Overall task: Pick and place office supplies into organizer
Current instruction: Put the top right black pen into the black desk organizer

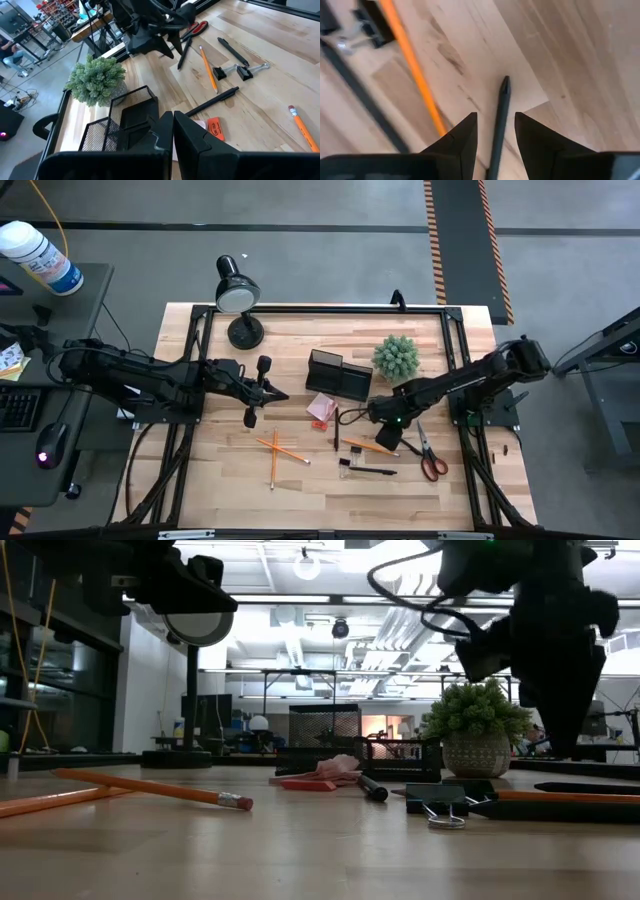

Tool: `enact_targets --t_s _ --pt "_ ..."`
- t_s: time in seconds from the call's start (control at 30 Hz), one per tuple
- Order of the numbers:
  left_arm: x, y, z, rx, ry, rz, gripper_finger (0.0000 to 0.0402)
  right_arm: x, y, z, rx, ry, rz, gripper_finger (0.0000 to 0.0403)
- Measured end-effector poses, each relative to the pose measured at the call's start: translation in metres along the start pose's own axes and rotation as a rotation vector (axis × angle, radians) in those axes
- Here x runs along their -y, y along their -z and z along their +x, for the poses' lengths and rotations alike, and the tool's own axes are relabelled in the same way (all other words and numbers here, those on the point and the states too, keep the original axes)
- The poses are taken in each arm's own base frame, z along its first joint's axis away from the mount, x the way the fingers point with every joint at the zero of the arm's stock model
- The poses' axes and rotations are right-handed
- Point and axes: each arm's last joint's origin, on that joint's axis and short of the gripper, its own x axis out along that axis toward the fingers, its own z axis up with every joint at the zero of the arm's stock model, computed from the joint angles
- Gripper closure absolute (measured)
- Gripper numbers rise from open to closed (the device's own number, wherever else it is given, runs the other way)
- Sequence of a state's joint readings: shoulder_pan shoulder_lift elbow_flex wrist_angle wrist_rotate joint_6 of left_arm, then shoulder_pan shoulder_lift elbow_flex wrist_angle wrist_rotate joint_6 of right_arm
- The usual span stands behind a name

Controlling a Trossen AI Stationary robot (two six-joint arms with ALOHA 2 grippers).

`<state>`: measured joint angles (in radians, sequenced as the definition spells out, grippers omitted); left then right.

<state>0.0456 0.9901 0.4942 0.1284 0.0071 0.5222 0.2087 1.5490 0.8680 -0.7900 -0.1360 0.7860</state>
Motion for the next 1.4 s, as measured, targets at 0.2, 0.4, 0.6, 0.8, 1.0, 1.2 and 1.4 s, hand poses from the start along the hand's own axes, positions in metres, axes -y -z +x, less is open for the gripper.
enact_targets --t_s 0.2,0.4,0.6,0.8,1.0,1.2,1.4 --pt "0.0 0.0 0.0 0.0 0.0 0.0 0.0399 -0.001 -0.002 0.02 -0.053 0.063 -0.005 0.0279" --pt "0.0 0.0 0.0 -0.001 0.001 0.0 0.0399 -0.002 -0.005 0.033 -0.086 0.104 -0.017 0.028" --pt "0.0 0.0 0.0 -0.001 0.001 0.0 0.0399 -0.001 -0.005 0.036 -0.095 0.118 -0.035 0.0323" --pt "0.0 0.0 0.0 -0.001 0.001 0.0 0.0399 -0.002 -0.006 0.037 -0.087 0.101 -0.065 0.0386" --pt "0.0 0.0 0.0 -0.001 0.001 0.0 0.0399 -0.004 -0.008 0.035 -0.074 0.097 -0.077 0.0371" --pt "0.0 0.0 0.0 -0.001 0.001 0.0 0.0399 -0.021 -0.024 0.017 0.031 0.094 -0.151 0.0388" --pt "0.0 0.0 0.0 -0.004 0.002 0.0 0.0399 -0.041 -0.039 -0.015 0.097 0.081 -0.22 0.0389"
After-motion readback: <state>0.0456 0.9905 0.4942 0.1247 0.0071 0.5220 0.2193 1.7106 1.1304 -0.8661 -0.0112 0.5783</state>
